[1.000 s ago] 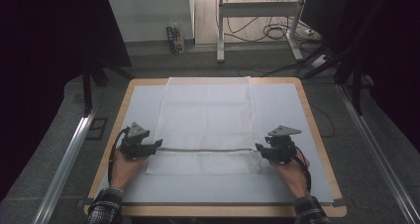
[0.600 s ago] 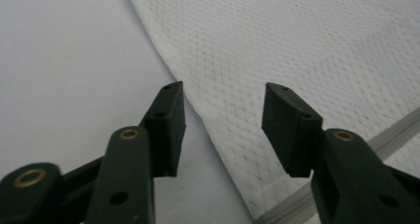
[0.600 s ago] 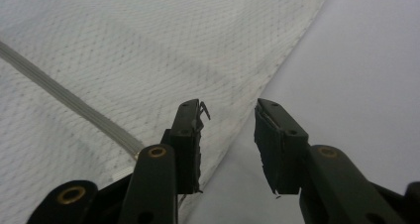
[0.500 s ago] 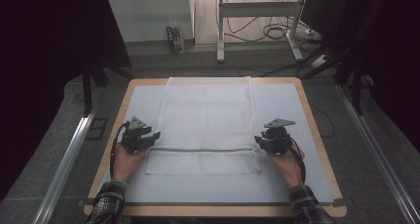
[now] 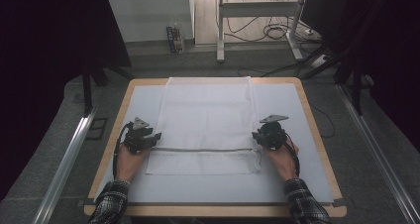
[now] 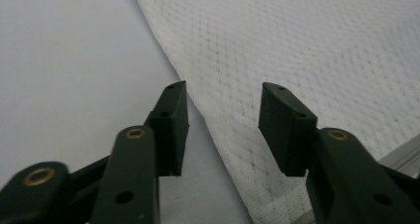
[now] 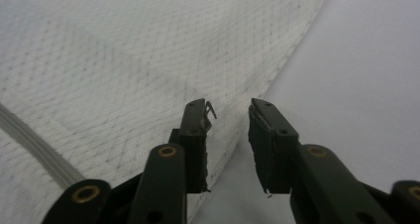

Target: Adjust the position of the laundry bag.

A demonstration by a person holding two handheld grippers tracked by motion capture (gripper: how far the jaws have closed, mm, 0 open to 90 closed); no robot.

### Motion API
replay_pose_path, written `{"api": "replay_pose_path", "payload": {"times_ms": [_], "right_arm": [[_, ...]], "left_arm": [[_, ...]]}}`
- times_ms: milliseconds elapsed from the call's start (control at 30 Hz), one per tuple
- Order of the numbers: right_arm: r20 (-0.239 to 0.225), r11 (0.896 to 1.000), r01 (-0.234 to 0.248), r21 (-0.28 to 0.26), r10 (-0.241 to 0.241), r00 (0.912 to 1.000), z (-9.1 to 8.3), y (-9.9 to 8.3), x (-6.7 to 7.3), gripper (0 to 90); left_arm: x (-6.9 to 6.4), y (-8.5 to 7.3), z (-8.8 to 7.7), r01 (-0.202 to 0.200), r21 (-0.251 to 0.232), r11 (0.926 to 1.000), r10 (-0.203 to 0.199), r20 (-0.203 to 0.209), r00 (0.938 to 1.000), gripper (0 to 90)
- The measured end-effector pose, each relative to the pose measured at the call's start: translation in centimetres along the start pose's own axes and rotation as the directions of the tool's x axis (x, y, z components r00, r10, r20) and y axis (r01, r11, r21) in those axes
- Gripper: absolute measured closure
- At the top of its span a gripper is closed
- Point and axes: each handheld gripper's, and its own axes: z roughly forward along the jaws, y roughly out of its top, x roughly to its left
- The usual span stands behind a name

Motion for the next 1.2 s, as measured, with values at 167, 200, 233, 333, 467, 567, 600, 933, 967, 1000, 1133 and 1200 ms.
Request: {"api": "replay_pose_path", "payload": {"times_ms": [167,200,233,333,467,567,600,933,967,1000,1133,1200], "right_arm": [[0.006,0.999,-0.003,0.039,0.003,1.0000,0.7,-0.1,0.1,64.8],[0.003,0.999,-0.009,0.041,0.009,1.0000,0.7,-0.1,0.1,66.0],[-0.007,0.999,-0.013,0.045,0.013,0.9999,0.7,-0.1,0.1,68.1],[-0.012,0.998,-0.018,0.055,0.019,0.9997,0.6,-0.1,0.1,74.0],[-0.037,0.997,-0.022,0.071,0.025,0.9990,0.6,0.1,0.3,86.1],[-0.031,0.997,-0.010,0.073,0.012,0.9994,0.6,0.2,0.5,87.6],[-0.033,0.997,-0.010,0.072,0.012,0.9994,0.6,0.2,0.4,87.7],[-0.069,0.999,-0.022,0.043,0.025,0.9973,-0.5,0.3,0.0,87.8],[-0.071,0.999,-0.023,0.042,0.026,0.9971,-0.7,0.3,0.0,87.9],[-0.071,0.999,-0.023,0.042,0.026,0.9971,-0.7,0.3,0.0,87.9],[-0.079,0.999,-0.008,0.040,0.011,0.9968,-1.4,0.0,-0.2,87.7],[-0.085,0.999,0.010,0.052,-0.006,0.9964,-1.9,-0.4,-0.2,87.8]], "left_arm": [[-0.2,0.0,0.4,0.006,0.031,0.9995,-0.006,0.004,1.0000,50.9],[-0.1,-0.1,0.5,0.028,0.023,0.9993,-0.028,0.020,0.9994,52.0],[-0.1,-0.1,0.5,0.038,0.023,0.9990,-0.039,0.036,0.9986,55.7],[-0.2,-0.1,0.5,0.051,0.024,0.9984,-0.051,0.037,0.9980,60.7],[-0.1,0.0,0.4,0.074,0.033,0.9967,-0.075,0.038,0.9964,72.7],[0.2,-0.1,0.3,0.097,0.036,0.9947,-0.099,0.055,0.9936,85.0],[0.3,-0.1,0.3,0.107,0.037,0.9936,-0.109,0.061,0.9922,85.9],[0.1,0.1,-0.4,0.076,0.026,0.9967,-0.078,0.075,0.9941,88.9],[0.1,0.1,-0.6,0.074,0.026,0.9969,-0.076,0.089,0.9932,88.9],[0.1,0.1,-0.6,0.074,0.026,0.9969,-0.076,0.089,0.9932,88.9],[-0.2,0.1,-0.9,0.050,0.034,0.9982,-0.054,0.119,0.9915,88.7],[-0.7,0.1,-1.1,0.021,0.038,0.9991,-0.026,0.130,0.9912,88.5]]}}
